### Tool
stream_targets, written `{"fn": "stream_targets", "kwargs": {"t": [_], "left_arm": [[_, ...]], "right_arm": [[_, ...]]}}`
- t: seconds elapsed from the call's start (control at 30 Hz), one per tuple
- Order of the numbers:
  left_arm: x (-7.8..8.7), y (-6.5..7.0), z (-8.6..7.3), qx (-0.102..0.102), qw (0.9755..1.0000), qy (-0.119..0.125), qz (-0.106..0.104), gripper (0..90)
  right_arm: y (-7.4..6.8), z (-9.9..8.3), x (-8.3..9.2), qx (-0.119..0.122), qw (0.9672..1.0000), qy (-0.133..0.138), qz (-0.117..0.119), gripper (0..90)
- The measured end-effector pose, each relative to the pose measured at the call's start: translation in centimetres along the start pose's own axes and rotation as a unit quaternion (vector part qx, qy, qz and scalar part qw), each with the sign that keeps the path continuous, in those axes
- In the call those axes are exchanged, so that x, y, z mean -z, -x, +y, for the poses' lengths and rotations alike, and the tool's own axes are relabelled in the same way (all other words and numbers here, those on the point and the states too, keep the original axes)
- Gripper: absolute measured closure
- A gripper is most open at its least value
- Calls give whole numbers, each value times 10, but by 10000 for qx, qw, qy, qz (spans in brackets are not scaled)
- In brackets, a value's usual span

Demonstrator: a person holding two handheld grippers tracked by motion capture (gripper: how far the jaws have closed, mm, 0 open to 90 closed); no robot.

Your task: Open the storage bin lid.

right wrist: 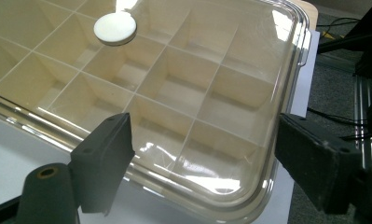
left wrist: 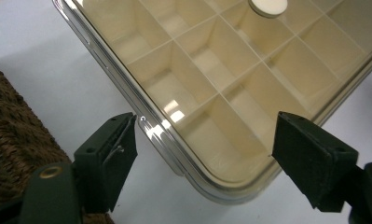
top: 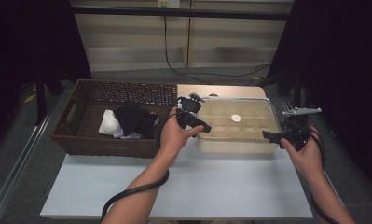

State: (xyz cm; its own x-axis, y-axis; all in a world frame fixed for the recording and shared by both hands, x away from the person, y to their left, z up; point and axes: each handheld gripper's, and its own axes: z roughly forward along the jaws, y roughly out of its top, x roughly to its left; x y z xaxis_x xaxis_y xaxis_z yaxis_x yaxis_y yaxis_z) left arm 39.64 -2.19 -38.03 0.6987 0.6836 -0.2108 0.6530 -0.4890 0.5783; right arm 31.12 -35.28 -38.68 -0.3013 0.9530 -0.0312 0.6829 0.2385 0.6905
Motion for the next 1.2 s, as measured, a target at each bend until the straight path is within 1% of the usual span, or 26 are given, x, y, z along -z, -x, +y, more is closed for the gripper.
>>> {"fn": "stream_targets", "kwargs": {"t": [0.07,0.1,0.13,0.17,0.27,0.33,0.4,0.47,0.5,0.53,0.57,0.63,0.67,0.7,0.77,0.83,0.87,0.9,0.93,1.0,1.07,1.1,1.13,1.17,1.2], "left_arm": [[-5,-2,1,85,10000,-12,34,225],[-5,-2,1,85,10000,-12,34,229],[-6,-3,2,88,9999,-25,54,229],[-10,-4,3,105,9999,-30,114,232],[-13,-4,4,108,9998,-52,134,233],[-16,-3,6,129,9996,-145,203,233],[-18,-2,8,90,9995,-187,237,233],[-19,-3,10,160,9993,-201,268,234],[-20,-3,11,211,9992,-215,281,234],[-20,-5,12,252,9988,-283,326,234],[-22,-5,12,297,9985,-318,319,233],[-25,-7,13,395,9982,-333,294,234],[-29,-8,13,484,9979,-372,238,234],[-29,-8,13,484,9979,-372,238,226],[-32,-10,12,632,9973,-342,172,216],[-32,-10,13,616,9973,-368,180,227],[-32,-10,13,620,9973,-366,157,227],[-32,-10,13,678,9969,-392,121,229],[-32,-10,13,678,9969,-392,121,230],[-33,-11,12,768,9964,-356,60,230],[-34,-12,12,819,9960,-354,30,233],[-34,-12,12,833,9959,-362,32,236],[-35,-12,12,905,9953,-344,-7,236],[-35,-12,12,905,9953,-344,-7,237],[-35,-12,12,957,9948,-347,-20,234]], "right_arm": [[2,1,-2,-26,10000,0,-26,190],[2,1,-2,-26,10000,0,-26,190],[3,1,-3,-76,10000,-19,-59,188],[6,0,-5,-115,9999,-19,-100,184],[9,0,-8,-137,9998,-77,-143,180],[11,-2,-11,-185,9997,-109,-146,166],[13,-3,-14,-215,9995,-119,-172,150],[16,-6,-17,-163,9995,-193,-210,145],[16,-6,-17,-255,9994,-189,-162,144],[16,-6,-17,-255,9994,-189,-162,144],[18,-6,-18,-290,9993,-165,-143,144],[19,-6,-19,-263,9994,-177,-121,144],[20,-6,-19,-233,9995,-183,-108,144],[20,-6,-19,-233,9995,-183,-108,144],[20,-6,-20,-305,9993,-190,-77,144],[21,-5,-22,-345,9993,-175,-1,143],[21,-5,-22,-345,9993,-175,-1,143],[22,-5,-23,-362,9992,-171,45,144],[22,-5,-23,-362,9992,-171,45,144],[23,-4,-25,-478,9986,-198,147,144],[23,-3,-28,-508,9983,-187,198,137],[23,-1,-29,-498,9984,-201,174,137],[23,0,-30,-533,9982,-229,145,135],[23,0,-30,-533,9982,-229,145,135],[24,1,-31,-574,9979,-255,179,136]]}}
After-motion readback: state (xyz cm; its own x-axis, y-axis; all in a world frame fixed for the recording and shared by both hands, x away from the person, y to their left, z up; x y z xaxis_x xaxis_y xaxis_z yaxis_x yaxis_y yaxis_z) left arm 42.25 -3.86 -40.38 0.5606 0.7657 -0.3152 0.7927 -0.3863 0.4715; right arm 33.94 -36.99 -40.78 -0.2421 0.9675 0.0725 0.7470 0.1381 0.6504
